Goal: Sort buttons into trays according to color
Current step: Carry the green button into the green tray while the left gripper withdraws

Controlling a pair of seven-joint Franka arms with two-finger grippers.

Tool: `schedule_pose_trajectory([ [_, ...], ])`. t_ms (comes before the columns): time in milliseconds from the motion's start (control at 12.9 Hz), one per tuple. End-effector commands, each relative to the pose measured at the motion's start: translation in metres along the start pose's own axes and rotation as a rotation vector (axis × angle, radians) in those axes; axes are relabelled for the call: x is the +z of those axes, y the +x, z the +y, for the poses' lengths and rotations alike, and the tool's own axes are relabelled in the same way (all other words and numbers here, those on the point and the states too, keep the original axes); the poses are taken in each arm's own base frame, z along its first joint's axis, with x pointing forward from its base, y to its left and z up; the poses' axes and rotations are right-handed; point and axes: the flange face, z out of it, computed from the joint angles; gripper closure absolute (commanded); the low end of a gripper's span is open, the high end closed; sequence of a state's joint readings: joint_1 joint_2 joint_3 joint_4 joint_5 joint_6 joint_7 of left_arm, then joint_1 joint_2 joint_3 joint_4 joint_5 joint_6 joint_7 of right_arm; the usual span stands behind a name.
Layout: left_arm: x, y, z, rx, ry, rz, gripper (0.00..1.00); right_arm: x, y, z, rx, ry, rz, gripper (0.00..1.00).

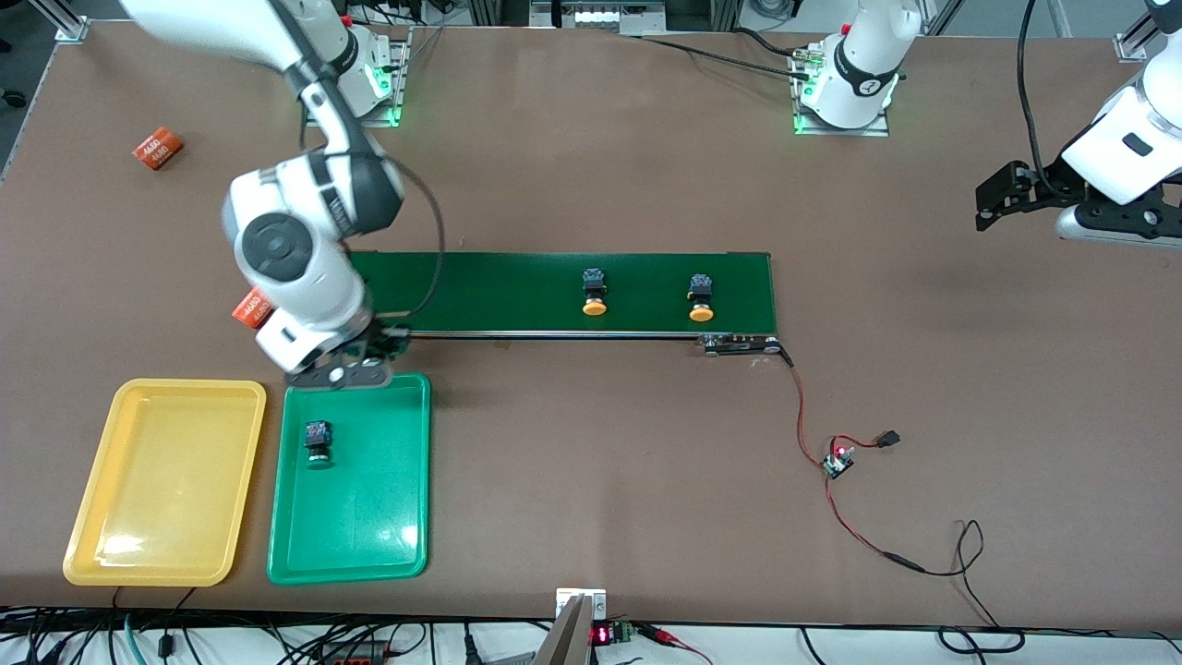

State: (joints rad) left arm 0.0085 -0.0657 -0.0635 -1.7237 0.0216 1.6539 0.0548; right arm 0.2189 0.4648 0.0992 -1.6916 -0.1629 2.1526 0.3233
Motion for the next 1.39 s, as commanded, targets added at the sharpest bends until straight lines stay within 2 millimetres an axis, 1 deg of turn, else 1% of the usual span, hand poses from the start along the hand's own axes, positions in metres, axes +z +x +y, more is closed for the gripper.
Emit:
schedule_pose_trajectory([
  [0, -0.001, 0.005, 0.009, 0.024, -0.012, -0.002, 0.00, 0.039, 0.041, 0.021, -0.038, 0.026, 0.025, 0.99],
  [77, -0.002, 0.007, 0.008, 0.023, -0.012, -0.001, 0.00, 0.048, 0.050, 0.029, -0.068, 0.025, 0.044, 0.99],
  [155, -0.001, 0.008, 0.007, 0.020, -0.013, -0.005, 0.00, 0.053, 0.058, 0.039, -0.072, 0.026, 0.062, 0.99],
  [232, -0.001, 0.007, 0.007, 0.020, -0.013, -0.007, 0.00, 0.064, 0.063, 0.049, -0.067, 0.027, 0.064, 0.98],
  [309, -0.001, 0.007, 0.007, 0.021, -0.013, -0.007, 0.00, 0.071, 0.070, 0.057, -0.068, 0.030, 0.081, 0.98],
  [464, -0.003, 0.007, 0.009, 0.026, -0.011, -0.006, 0.00, 0.087, 0.073, 0.056, -0.075, 0.033, 0.091, 0.96],
  [541, -0.007, 0.006, 0.009, 0.029, -0.012, -0.013, 0.00, 0.094, 0.072, 0.057, -0.073, 0.028, 0.083, 0.94],
  [618, -0.008, 0.006, 0.010, 0.030, -0.012, -0.015, 0.00, 0.103, 0.071, 0.060, -0.071, 0.026, 0.070, 0.85],
  [696, -0.009, 0.006, 0.011, 0.033, -0.012, -0.018, 0.00, 0.110, 0.070, 0.063, -0.067, 0.023, 0.059, 0.72],
  [773, -0.010, 0.006, 0.011, 0.033, -0.012, -0.018, 0.00, 0.114, 0.069, 0.063, -0.066, 0.023, 0.055, 0.55],
  [850, -0.010, 0.006, 0.012, 0.035, -0.012, -0.018, 0.00, 0.114, 0.069, 0.063, -0.066, 0.021, 0.055, 0.48],
  [928, -0.010, 0.006, 0.012, 0.037, -0.012, -0.018, 0.00, 0.116, 0.068, 0.065, -0.067, 0.019, 0.052, 0.46],
  [1005, -0.010, 0.006, 0.012, 0.037, -0.012, -0.019, 0.00, 0.116, 0.068, 0.066, -0.067, 0.019, 0.052, 0.38],
  [1082, -0.010, 0.006, 0.012, 0.037, -0.012, -0.019, 0.00, 0.115, 0.069, 0.066, -0.064, 0.022, 0.053, 0.21],
  [1160, -0.010, 0.006, 0.012, 0.034, -0.012, -0.019, 0.00, 0.112, 0.068, 0.067, -0.067, 0.022, 0.054, 0.15],
  [1237, -0.010, 0.006, 0.012, 0.033, -0.012, -0.019, 0.00, 0.113, 0.063, 0.067, -0.064, 0.020, 0.041, 0.14],
  [1314, -0.009, 0.006, 0.012, 0.033, -0.012, -0.021, 0.00, 0.104, 0.054, 0.067, -0.049, 0.025, 0.032, 0.00],
])
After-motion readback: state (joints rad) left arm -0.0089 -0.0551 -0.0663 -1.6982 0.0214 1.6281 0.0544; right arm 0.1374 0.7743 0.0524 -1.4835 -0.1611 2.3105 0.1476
